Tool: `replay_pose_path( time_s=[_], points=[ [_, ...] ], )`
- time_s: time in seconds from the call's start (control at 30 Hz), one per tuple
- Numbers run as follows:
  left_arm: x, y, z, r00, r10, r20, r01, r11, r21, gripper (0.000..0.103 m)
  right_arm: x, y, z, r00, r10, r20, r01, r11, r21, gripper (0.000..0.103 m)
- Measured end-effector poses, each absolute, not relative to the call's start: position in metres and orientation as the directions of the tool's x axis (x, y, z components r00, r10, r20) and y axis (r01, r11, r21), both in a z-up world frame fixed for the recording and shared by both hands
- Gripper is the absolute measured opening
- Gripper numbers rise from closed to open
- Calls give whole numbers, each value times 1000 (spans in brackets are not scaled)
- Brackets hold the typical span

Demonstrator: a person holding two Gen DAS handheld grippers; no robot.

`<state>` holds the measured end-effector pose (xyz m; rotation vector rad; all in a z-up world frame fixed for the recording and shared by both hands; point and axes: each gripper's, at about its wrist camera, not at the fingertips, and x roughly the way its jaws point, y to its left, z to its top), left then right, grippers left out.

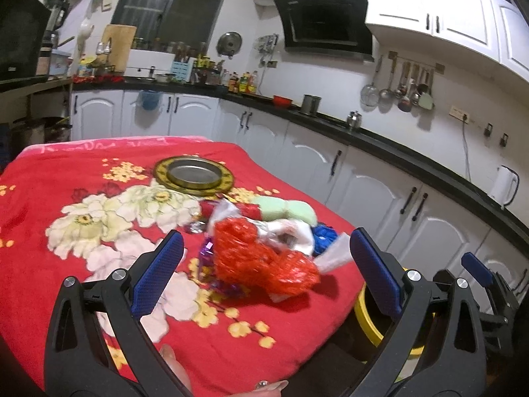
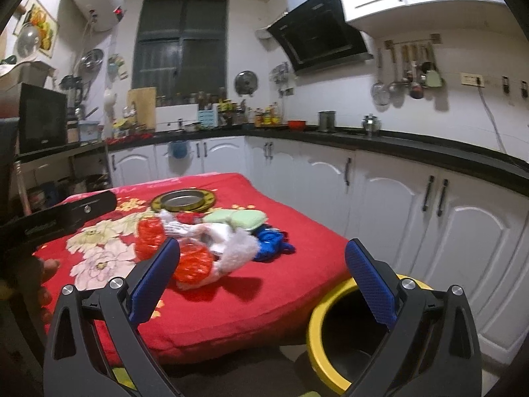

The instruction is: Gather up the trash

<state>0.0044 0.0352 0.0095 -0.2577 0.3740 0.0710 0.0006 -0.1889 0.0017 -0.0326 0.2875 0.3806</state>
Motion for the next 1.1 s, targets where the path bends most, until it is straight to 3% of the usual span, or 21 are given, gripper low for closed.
replay_pose_path(
  time_s=[0.3, 0.53, 0.9, 1.1],
  points=[
    [10, 82, 18, 929, 117, -351, -214, 944, -252, 92, 26, -146, 1, 820, 467, -330, -489, 872, 19, 97],
    [29, 98, 2, 902, 35, -431, -178, 939, -295, 92, 73, -125, -11, 800, 456, -390, -485, 874, 25, 97],
    [74, 78, -25, 849, -55, -526, -91, 965, -248, 92, 138, -137, -47, 741, 403, -537, -418, 903, 100, 96],
    [92, 76, -42, 810, -78, -581, -76, 969, -236, 90, 152, -137, -63, 682, 429, -592, -423, 892, 159, 75]
  ],
)
